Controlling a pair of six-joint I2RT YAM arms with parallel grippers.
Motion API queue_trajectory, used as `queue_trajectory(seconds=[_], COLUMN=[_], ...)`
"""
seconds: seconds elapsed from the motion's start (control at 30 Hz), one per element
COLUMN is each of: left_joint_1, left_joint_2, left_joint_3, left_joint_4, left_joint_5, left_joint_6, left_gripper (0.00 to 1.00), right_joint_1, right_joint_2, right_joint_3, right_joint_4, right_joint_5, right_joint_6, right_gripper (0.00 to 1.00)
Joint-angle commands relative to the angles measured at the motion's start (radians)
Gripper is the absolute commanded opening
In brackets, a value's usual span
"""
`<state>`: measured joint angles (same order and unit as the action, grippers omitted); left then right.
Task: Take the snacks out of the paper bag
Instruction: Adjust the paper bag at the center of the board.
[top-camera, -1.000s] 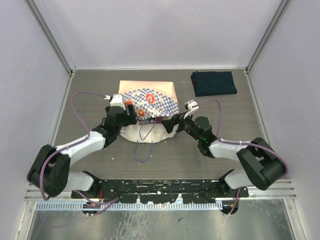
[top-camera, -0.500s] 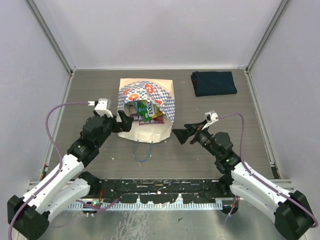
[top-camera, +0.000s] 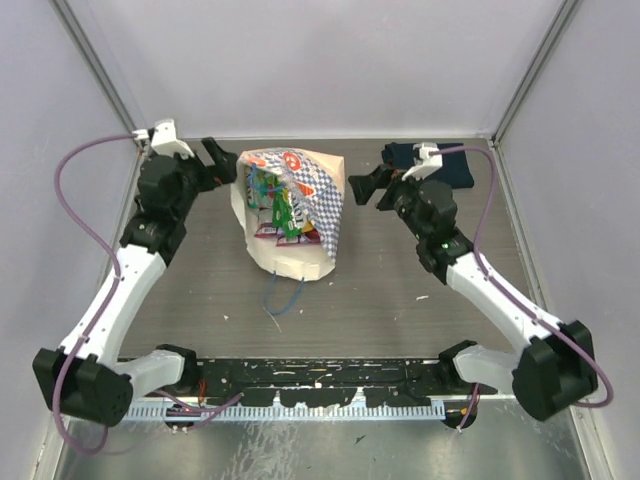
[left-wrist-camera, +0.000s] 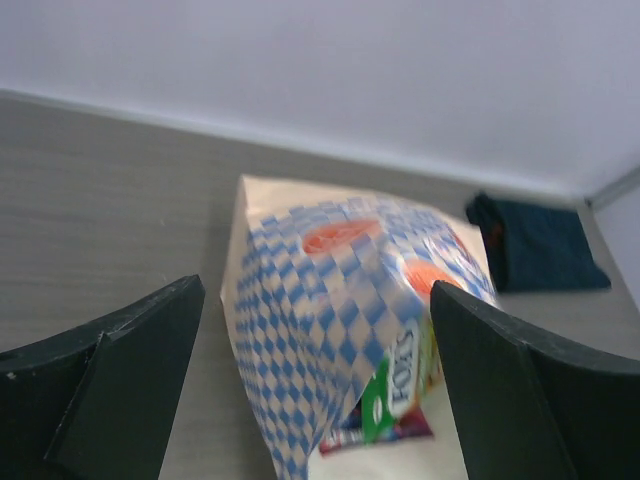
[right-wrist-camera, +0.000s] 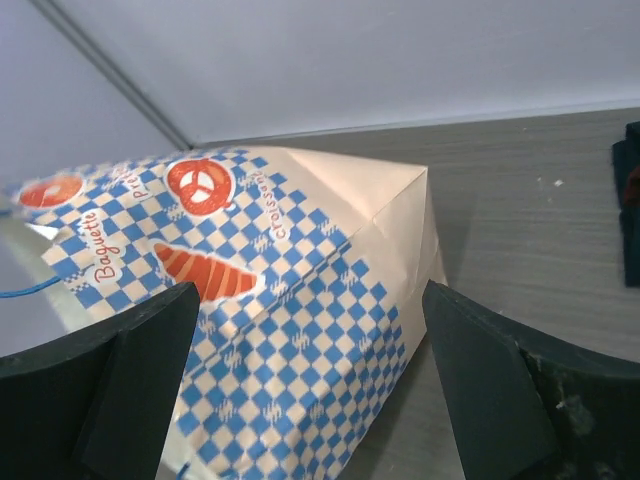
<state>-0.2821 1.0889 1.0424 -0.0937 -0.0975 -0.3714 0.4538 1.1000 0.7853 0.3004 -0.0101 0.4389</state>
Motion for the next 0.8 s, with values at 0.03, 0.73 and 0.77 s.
queue_trajectory(seconds=[0.03, 0.73, 0.77], left_joint_1=[0.117, 0.004, 0.004], left_joint_2=[0.185, 0.314, 0.307], left_joint_3=[0.152, 0.207, 0.18], left_joint_4=[0.206, 0.242, 0.257], left_joint_5=[0.09, -0.352, -0.356], left_joint_6=[-0.015, 0.032, 0.04], left_gripper=[0.98, 0.99, 0.98], right_joint_1=[-0.083, -0.139, -0.139], right_joint_2=[0.217, 0.523, 0.487], right_joint_3=[0.17, 0.446, 0.414], right_joint_4=[0.126, -0.004, -0.005], right_joint_5=[0.009, 0.424, 0.41], right_joint_6=[-0.032, 0.033, 0.061], right_gripper=[1.0, 1.0, 1.0])
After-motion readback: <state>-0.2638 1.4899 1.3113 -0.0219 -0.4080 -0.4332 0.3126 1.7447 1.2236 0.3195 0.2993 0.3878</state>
